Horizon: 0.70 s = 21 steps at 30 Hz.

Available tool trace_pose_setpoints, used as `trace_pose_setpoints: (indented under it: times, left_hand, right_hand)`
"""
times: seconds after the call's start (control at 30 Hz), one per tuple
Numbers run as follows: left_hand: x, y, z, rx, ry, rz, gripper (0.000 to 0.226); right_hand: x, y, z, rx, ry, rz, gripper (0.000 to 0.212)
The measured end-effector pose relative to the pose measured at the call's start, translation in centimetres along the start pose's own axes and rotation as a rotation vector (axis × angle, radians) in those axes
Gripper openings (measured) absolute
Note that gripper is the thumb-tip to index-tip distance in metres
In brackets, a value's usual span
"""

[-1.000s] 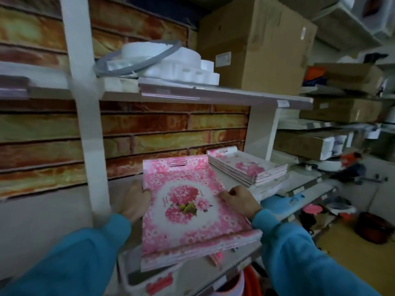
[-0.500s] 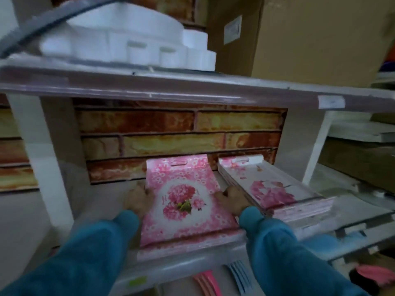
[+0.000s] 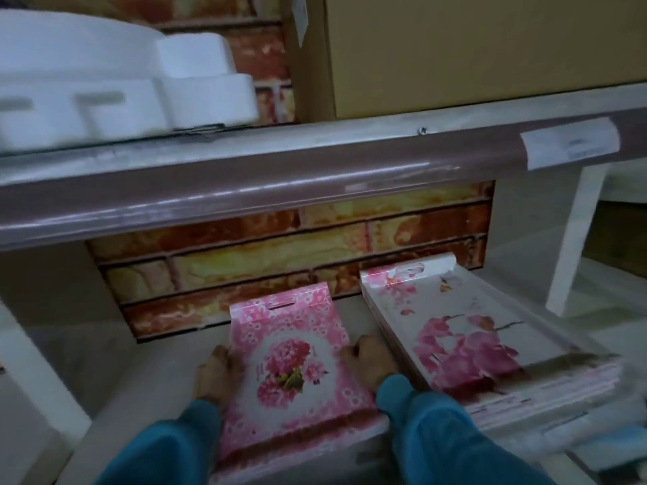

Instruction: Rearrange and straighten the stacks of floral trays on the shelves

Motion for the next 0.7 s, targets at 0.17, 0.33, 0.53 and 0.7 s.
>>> trace_pose_setpoints:
  times: [0.17,0.33,0.53,0.7]
  left_hand:
    - [1.3,-0.2,-1.8,0.008,0.027,0.012,0.02]
    - [2.1,-0.3,-3.5,0.028,0.053,0.0,0.018]
    - [3.1,0.7,-4.1,0.043,0.064,0.028,0.024]
    - [2.7,0.8,-2.9,0.047,0.083,0.022,0.033]
  right_hand:
    - [0.7,-1.3,-0.3,-0.004,-0.001,-0.039,0.04]
    - [0.8,-2.1,-0.6,0.013,0.0,-0.067,0.031]
    - [0.7,-1.9,-0.5,0.006,0.031,-0.067,0.037]
    - [0.1,-1.9,-0.1,0.013,0.024,-0.072,0.042]
Point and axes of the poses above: each hand's wrist, its own x-axis towards the middle knuckle, its own z-axis out of the back of the hand, y = z × x, the point moved 9 cm from there along x, towards the middle knuckle, and after that the axes turned 1 degree about x, right-handed, at the moved point
